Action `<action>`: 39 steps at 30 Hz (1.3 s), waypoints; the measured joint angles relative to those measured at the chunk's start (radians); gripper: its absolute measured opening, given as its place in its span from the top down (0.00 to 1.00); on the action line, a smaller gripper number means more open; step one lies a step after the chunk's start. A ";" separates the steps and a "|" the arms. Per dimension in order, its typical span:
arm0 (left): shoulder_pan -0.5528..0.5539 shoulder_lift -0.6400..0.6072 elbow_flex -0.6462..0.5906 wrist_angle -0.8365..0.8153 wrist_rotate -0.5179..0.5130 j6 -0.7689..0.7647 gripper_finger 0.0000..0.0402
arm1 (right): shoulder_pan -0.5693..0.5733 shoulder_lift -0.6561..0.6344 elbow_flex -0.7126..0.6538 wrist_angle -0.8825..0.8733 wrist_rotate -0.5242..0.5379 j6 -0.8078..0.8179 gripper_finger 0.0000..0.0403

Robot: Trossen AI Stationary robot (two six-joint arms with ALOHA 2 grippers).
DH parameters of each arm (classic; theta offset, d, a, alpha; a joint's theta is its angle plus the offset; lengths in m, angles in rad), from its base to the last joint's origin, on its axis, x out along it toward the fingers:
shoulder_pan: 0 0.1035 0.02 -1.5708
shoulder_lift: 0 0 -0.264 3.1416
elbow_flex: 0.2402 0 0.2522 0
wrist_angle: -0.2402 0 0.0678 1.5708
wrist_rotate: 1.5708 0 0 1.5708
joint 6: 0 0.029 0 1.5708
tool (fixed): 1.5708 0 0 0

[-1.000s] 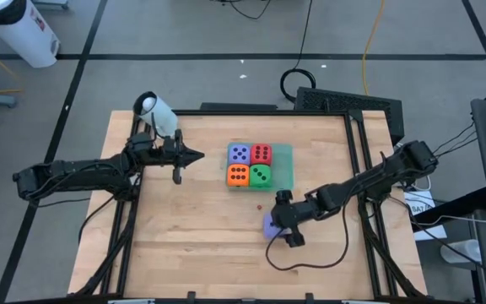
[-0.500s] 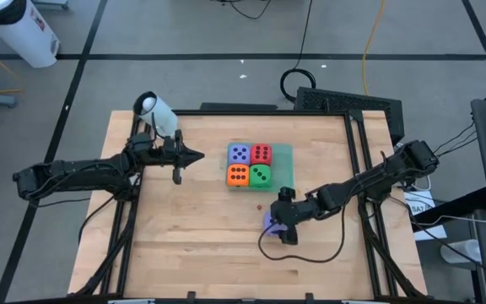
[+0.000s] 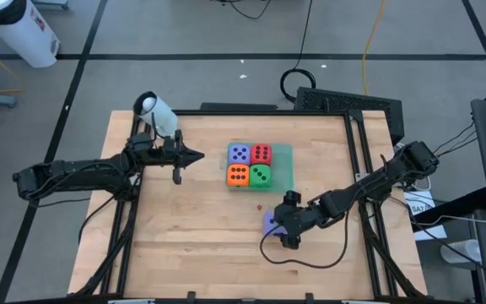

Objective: Pick & Place Dice
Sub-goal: Put the big purple die into the green bin

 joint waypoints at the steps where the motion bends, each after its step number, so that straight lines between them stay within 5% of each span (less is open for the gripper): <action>1: 0.000 0.000 0.000 0.000 0.000 0.000 0.94 | 0.000 0.005 0.000 0.000 -0.004 -0.002 0.01; 18: 0.000 0.000 0.000 0.000 0.001 -0.030 0.94 | -0.012 0.075 0.001 0.025 -0.046 -0.027 0.05; 23: 0.000 0.000 0.000 0.000 0.001 -0.041 0.94 | -0.048 0.031 0.001 0.061 -0.129 -0.012 0.12; 30: -0.007 0.000 0.000 0.000 0.003 -0.066 0.94 | -0.068 -0.082 0.001 0.084 -0.164 -0.146 0.10; 39: -0.048 0.000 0.000 0.000 0.002 -0.068 0.94 | -0.229 -0.314 0.002 -0.118 0.023 -0.349 0.11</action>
